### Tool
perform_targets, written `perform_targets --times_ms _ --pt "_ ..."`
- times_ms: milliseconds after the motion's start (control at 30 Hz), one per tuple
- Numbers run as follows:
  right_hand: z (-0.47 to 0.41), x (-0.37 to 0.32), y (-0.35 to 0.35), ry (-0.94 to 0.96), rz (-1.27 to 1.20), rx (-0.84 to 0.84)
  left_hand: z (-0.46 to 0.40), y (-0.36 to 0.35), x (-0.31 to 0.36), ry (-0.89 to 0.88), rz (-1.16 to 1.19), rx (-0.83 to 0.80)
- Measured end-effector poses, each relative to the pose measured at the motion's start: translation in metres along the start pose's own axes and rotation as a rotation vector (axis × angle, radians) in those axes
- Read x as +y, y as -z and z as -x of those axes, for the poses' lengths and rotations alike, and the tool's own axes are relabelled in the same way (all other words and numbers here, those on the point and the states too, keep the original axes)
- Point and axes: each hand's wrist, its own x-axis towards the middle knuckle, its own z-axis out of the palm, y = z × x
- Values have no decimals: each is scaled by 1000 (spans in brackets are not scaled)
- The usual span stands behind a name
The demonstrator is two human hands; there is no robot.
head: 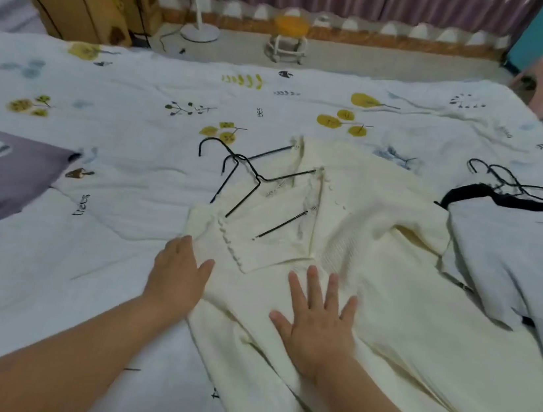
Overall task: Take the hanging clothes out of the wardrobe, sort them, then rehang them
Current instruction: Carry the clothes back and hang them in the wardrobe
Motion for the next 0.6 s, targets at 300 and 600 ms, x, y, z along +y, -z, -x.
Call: perform_targets --times_ms 300,600 --pt "-12 8 -9 32 -23 -16 -51 -13 13 94 262 49" --pt "13 -1 14 18 -34 -38 11 26 45 -226 74 126"
